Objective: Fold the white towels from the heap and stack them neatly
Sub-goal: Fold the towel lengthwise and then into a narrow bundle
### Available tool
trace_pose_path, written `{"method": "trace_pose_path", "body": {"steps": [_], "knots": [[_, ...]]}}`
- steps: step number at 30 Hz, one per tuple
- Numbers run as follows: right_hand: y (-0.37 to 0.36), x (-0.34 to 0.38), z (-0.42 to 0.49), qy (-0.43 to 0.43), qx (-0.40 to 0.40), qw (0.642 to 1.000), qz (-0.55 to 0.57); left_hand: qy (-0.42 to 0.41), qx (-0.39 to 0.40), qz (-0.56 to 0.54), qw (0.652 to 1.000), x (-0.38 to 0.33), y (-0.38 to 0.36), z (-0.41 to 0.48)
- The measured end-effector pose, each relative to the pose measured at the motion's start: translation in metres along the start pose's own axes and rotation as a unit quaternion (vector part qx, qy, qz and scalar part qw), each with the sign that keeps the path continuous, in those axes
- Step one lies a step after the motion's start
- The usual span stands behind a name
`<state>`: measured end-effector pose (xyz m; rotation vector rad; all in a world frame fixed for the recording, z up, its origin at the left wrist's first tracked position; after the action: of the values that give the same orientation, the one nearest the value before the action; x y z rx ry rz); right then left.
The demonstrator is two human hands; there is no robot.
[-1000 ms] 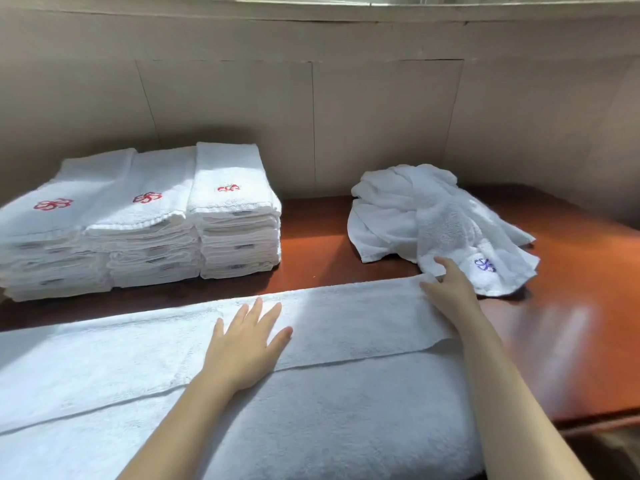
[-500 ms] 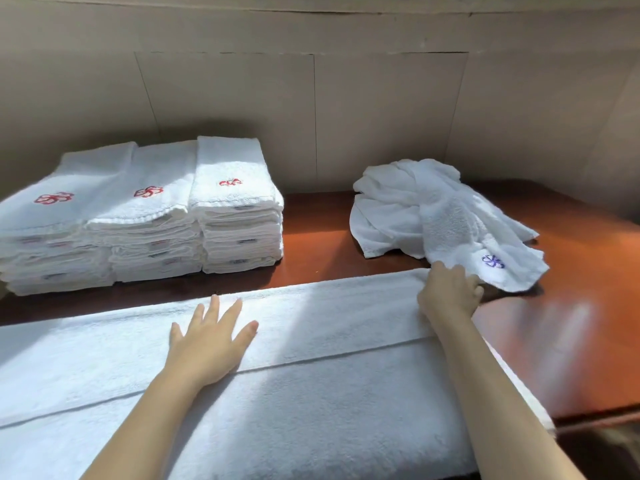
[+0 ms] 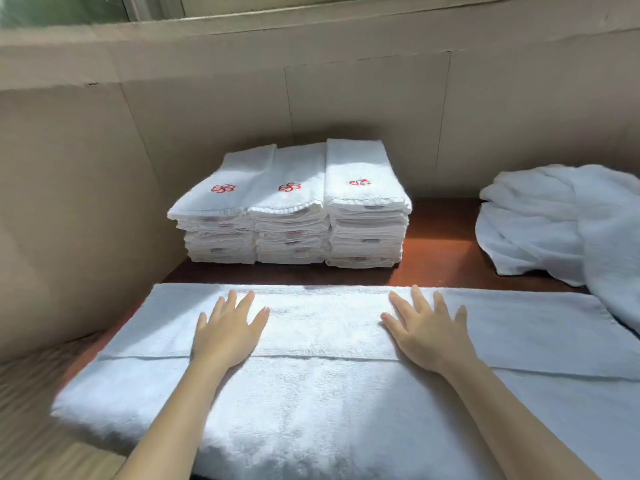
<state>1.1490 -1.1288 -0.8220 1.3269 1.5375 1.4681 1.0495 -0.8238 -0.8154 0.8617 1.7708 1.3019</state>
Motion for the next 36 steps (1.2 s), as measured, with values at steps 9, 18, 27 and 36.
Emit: {"method": "trace_pose_path", "body": {"steps": [9, 18, 27, 36], "knots": [[0.006, -0.007, 0.027, -0.027, 0.001, 1.0, 0.002, -0.05, -0.013, 0.026, 0.998, -0.006, 0.012, 0.055], [0.009, -0.013, 0.042, -0.042, -0.005, 0.999, -0.009, 0.128, -0.006, -0.054, 0.99, 0.152, 0.047, 0.078], [0.056, 0.038, -0.028, 0.137, -0.29, 0.947, 0.022, -0.174, -0.028, 0.028, 0.984, 0.098, 0.021, -0.029], [-0.038, 0.18, -0.133, 0.373, -0.018, 0.911, -0.177, -0.392, -0.182, 0.189, 0.882, 0.088, 0.032, -0.137]]}}
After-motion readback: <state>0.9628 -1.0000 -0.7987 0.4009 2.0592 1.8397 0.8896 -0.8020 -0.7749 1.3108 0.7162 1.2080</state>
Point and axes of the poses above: each hand's wrist, its own z-axis towards the middle knuckle, its own y-axis out of the back of the hand, x = y × z, the point moved 9 cm from there along z, towards the middle knuckle, and after that the axes turned 8 degrees about x, right-handed, at the moved point
